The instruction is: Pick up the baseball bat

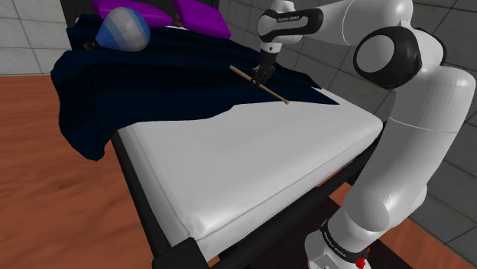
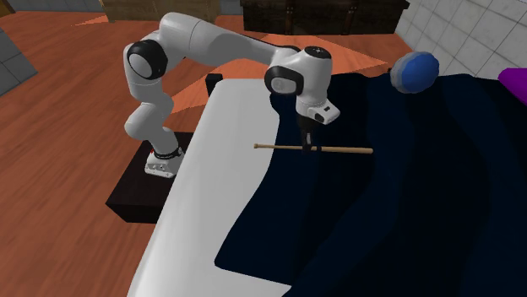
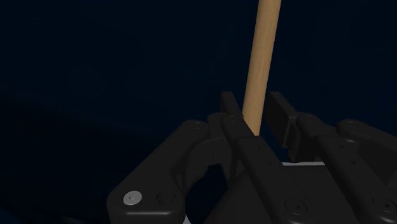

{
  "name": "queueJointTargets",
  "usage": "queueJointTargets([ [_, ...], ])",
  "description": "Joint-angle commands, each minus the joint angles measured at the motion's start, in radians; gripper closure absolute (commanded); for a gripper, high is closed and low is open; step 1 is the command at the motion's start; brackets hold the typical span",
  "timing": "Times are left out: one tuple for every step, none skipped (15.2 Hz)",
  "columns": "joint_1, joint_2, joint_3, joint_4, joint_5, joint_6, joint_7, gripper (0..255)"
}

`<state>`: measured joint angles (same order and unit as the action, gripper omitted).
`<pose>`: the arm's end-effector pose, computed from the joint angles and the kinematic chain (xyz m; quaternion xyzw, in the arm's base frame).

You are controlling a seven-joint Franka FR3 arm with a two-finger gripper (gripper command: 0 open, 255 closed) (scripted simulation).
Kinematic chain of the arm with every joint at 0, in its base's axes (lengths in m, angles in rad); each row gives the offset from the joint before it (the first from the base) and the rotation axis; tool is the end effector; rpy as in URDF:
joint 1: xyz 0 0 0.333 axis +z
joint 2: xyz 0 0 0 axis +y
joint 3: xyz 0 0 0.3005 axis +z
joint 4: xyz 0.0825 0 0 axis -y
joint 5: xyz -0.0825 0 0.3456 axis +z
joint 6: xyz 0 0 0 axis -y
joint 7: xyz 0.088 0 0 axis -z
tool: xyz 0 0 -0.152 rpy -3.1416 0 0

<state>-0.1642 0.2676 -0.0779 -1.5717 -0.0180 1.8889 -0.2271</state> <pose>0.5921 -0.1443 0.4419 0.9995 -0.0033 0.0201 0.0242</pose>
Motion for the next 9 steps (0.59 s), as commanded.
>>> queueJointTargets([
  [-0.001, -0.001, -0.001, 0.014, -0.001, -0.019, 0.000, 255],
  [-0.001, -0.002, -0.001, 0.026, -0.001, -0.032, -0.001, 255],
  [-0.001, -0.002, -0.001, 0.039, -0.001, -0.045, -0.001, 255],
  [-0.001, -0.002, -0.001, 0.053, -0.001, -0.059, -0.001, 255],
  [-0.001, -0.002, -0.001, 0.066, -0.001, -0.072, -0.002, 255],
  [-0.001, -0.002, -0.001, 0.080, -0.001, -0.086, -0.002, 255],
  [-0.001, -0.001, -0.001, 0.095, 0.000, -0.100, -0.003, 255],
  [-0.001, 0.000, -0.001, 0.109, 0.000, -0.113, -0.003, 255],
  [-0.002, 0.001, -0.001, 0.124, 0.000, -0.127, -0.004, 255],
])
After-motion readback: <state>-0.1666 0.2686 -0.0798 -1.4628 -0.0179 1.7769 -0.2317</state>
